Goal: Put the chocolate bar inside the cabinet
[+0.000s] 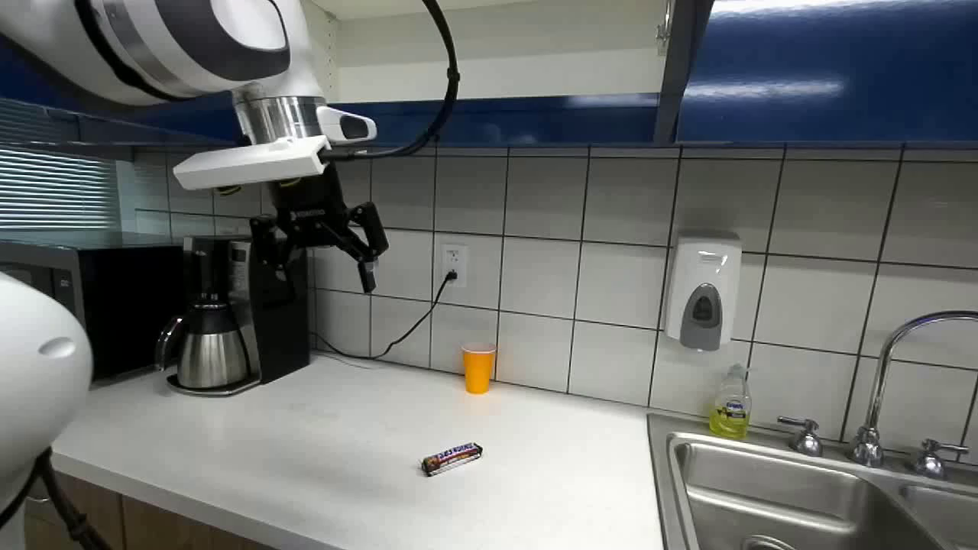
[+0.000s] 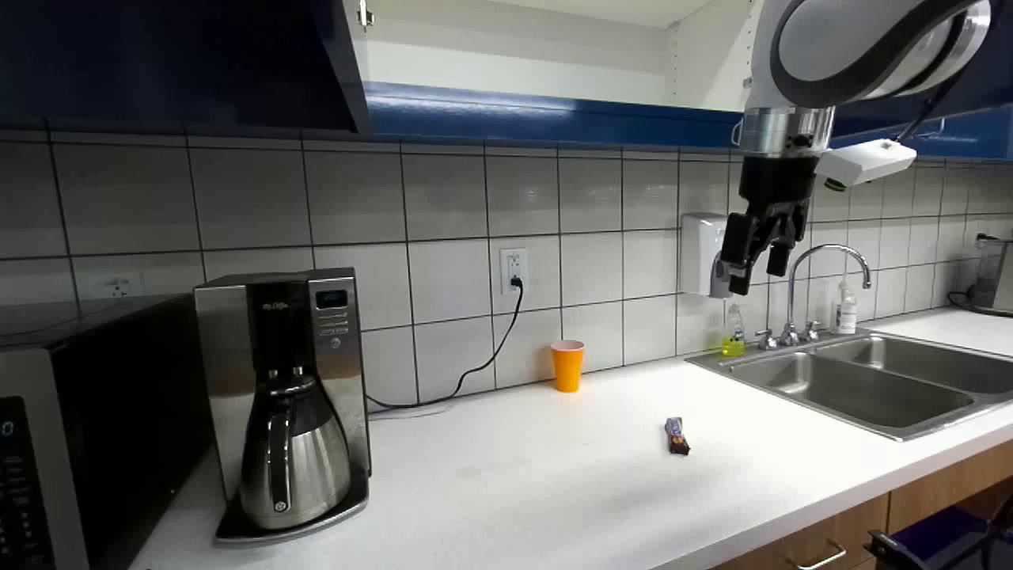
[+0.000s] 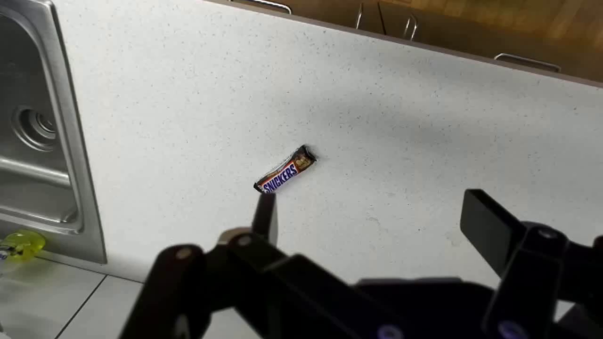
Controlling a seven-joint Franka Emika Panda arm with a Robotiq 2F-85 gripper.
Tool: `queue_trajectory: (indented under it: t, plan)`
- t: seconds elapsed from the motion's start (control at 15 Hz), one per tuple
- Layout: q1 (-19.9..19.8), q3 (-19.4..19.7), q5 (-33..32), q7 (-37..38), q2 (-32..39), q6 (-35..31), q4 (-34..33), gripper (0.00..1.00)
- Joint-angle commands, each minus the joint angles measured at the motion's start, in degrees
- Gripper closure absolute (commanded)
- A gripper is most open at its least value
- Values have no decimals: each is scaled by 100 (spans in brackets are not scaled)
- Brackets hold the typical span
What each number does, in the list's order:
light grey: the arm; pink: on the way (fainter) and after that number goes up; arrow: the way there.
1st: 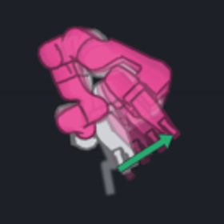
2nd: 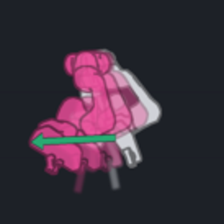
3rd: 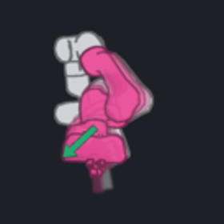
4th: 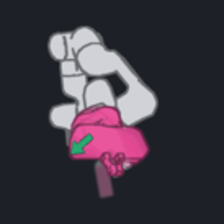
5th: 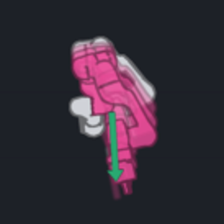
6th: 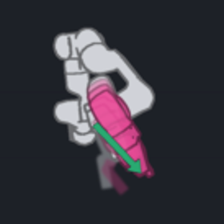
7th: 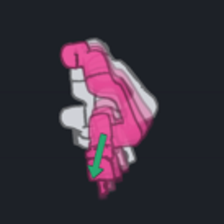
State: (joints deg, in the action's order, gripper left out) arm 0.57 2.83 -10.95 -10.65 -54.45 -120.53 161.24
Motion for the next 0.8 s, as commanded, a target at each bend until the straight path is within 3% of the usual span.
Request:
queue_trajectory:
  t: [0.0,0.73]
  plan:
    - [1,-4,6,-2,16,22,-16,0]
    - [-242,-113,403,1284,422,-267,-110,0]
